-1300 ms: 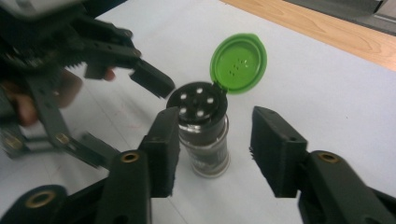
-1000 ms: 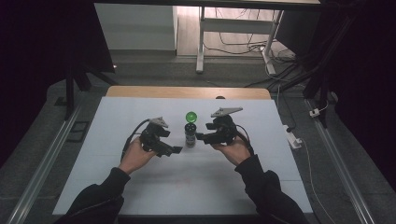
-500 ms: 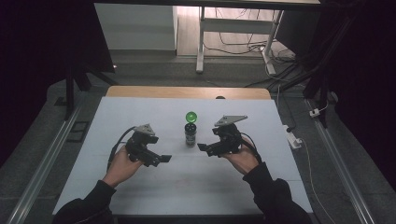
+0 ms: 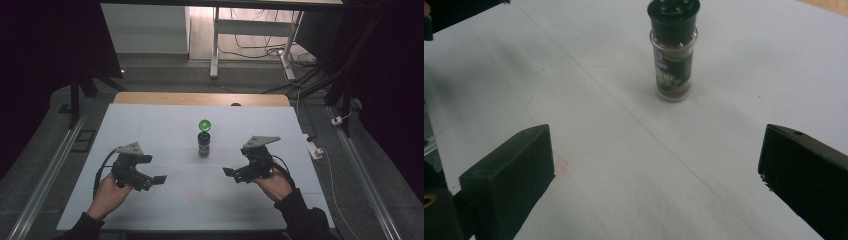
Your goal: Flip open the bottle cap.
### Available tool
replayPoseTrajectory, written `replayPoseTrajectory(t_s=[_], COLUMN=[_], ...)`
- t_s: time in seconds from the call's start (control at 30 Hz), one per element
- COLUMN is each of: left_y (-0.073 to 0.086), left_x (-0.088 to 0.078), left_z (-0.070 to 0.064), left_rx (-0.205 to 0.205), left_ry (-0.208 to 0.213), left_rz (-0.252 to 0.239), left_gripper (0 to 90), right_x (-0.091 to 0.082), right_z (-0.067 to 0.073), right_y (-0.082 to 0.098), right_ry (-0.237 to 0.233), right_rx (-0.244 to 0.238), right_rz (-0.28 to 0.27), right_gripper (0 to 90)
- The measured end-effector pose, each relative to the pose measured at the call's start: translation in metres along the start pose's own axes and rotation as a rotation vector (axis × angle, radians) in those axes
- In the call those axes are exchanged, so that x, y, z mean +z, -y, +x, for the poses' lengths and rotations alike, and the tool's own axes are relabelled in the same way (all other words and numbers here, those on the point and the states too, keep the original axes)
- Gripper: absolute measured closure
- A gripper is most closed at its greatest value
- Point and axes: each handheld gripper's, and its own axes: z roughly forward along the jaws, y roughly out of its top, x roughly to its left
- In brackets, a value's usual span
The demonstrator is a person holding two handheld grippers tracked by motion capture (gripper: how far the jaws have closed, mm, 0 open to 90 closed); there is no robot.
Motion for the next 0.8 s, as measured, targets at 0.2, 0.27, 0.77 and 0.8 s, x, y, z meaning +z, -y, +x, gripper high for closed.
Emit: replayPoseTrajectory(t_s=[0.2,0.27,0.77,0.8], left_y=[0.021,0.028,0.081,0.084], left_x=[-0.019,-0.026,-0.071,-0.073], left_z=[-0.004,-0.005,-0.009,-0.009], left_rx=[-0.022,-0.033,-0.123,-0.13], left_ry=[-0.043,-0.056,-0.178,-0.186], left_rz=[-0.022,-0.034,-0.094,-0.097], left_gripper=[0.0,0.0,0.0,0.0], right_x=[-0.018,-0.025,-0.07,-0.073], right_z=[-0.005,-0.007,-0.019,-0.019], right_y=[0.018,0.024,0.072,0.075], right_ry=[0.025,0.035,0.156,0.167], right_rx=[0.037,0.049,0.121,0.121], right_rz=[-0.013,-0.018,-0.057,-0.055], right_gripper=[0.0,0.0,0.0,0.0])
